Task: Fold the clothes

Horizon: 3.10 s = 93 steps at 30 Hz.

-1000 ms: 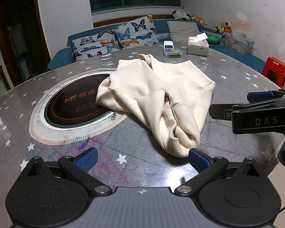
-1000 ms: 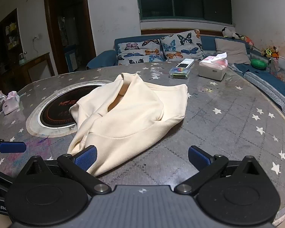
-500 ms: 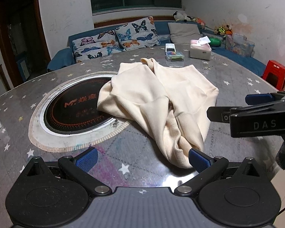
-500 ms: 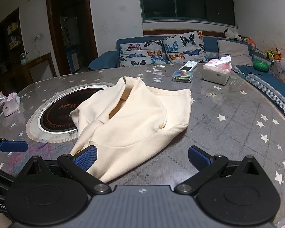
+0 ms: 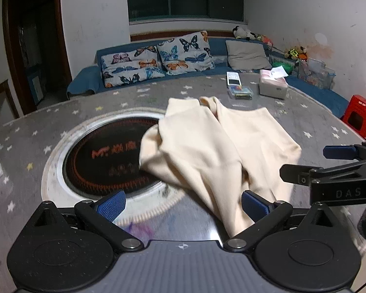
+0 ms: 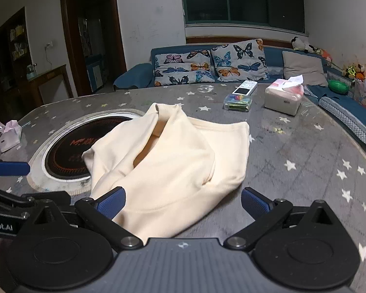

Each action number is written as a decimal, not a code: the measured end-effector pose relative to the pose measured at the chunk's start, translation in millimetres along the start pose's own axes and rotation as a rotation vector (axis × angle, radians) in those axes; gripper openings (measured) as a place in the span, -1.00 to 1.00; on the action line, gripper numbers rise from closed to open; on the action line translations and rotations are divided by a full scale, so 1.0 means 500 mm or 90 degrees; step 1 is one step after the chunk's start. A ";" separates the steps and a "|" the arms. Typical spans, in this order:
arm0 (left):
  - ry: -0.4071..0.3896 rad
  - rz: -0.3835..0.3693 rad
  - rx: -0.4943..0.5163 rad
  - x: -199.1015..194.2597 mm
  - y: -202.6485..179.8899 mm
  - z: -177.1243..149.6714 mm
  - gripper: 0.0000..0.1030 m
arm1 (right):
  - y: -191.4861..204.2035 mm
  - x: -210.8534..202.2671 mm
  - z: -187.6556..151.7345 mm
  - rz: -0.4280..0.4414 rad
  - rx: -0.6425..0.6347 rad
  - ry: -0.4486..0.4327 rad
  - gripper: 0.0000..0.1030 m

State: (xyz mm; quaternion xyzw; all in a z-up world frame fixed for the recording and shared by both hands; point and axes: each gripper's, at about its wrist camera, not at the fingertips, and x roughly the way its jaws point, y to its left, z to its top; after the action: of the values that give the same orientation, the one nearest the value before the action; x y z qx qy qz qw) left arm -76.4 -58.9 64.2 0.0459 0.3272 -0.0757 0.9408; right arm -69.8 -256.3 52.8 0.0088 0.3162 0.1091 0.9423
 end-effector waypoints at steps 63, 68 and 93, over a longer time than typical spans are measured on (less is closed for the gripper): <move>0.067 -0.055 0.001 0.339 -0.015 0.191 -0.64 | -0.125 0.243 0.147 0.031 0.059 0.046 -0.84; 0.039 -0.046 -0.026 0.304 0.017 0.186 -0.80 | -0.133 0.231 0.137 0.024 0.072 0.041 -0.84; -0.048 0.077 -0.236 -0.032 0.257 -0.004 -0.84 | -0.239 -0.013 0.050 -0.068 0.170 -0.071 -0.85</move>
State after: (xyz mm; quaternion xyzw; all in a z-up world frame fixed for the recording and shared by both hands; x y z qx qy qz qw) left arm -67.9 69.9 77.3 -0.1114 0.2970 0.0410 0.9475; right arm -36.3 -373.0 66.5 0.1230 0.2754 0.0149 0.9533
